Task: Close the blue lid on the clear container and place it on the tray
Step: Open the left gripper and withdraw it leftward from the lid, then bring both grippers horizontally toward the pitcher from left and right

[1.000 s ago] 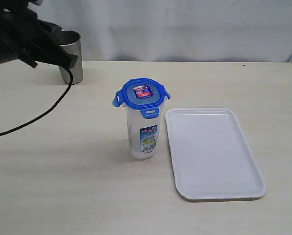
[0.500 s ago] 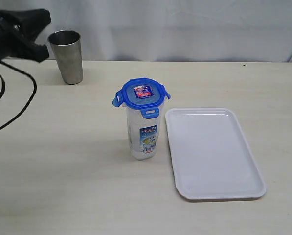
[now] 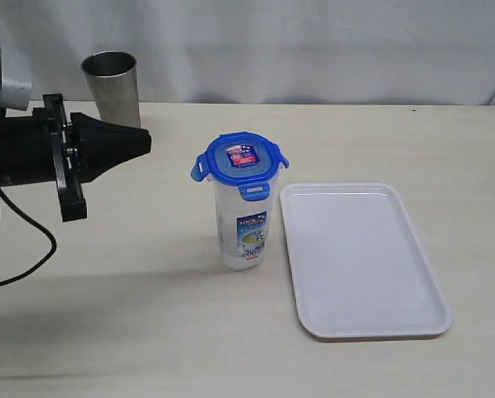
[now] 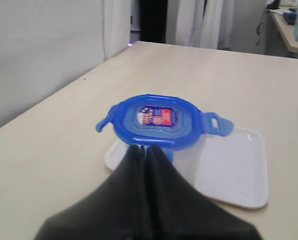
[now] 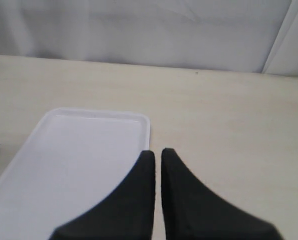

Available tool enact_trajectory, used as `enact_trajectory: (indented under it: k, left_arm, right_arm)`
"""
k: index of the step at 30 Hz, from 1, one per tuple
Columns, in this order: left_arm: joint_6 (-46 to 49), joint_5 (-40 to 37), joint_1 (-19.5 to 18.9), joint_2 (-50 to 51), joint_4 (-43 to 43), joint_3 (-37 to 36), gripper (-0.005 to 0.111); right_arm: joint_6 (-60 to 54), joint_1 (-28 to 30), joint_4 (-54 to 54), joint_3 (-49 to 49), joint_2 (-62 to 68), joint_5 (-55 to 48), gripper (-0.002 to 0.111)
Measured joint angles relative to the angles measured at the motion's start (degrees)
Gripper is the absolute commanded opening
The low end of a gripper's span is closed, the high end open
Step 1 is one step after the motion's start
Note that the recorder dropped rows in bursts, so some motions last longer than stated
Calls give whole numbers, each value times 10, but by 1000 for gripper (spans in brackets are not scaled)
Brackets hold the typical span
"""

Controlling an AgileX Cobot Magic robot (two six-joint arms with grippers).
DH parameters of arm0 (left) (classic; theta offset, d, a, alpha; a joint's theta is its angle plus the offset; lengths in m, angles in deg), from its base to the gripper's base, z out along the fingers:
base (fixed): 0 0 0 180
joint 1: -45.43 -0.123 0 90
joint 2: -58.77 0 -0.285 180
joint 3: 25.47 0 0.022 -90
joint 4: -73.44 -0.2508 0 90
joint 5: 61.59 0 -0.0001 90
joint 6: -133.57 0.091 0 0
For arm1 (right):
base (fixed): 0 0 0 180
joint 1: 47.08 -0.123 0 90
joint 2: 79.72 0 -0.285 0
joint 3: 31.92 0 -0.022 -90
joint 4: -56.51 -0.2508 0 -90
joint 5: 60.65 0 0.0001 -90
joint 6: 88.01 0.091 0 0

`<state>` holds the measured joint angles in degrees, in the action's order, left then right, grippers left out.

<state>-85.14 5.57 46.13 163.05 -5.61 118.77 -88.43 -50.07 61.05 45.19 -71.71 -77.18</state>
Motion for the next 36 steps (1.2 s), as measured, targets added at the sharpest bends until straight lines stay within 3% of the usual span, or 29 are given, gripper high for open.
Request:
enact_trajectory:
  k: [7, 10, 14, 22, 25, 29, 36]
  left_arm:
    - [-2, 9, 23, 0, -24, 0, 0]
    - [0, 0, 36, 0, -5, 0, 0]
    - [27, -48, 40, 0, 45, 0, 0]
    - [94, -83, 40, 0, 121, 0, 0]
    - [102, -83, 40, 3, 126, 0, 0]
    - [130, -82, 40, 33, 155, 0, 0]
    - [144, -50, 40, 121, 182, 26, 0]
  right_arm:
    - [4, 0, -5, 0, 0, 275, 5]
    - [87, 0, -31, 0, 0, 363, 5]
    - [219, 0, -17, 0, 0, 403, 5]
    - [271, 0, 36, -105, 113, 400, 5]
    - [340, 0, 125, -150, 230, 396, 5]
    - [496, 0, 342, -193, 405, 440, 5]
    - [613, 0, 610, -302, 666, 511, 5]
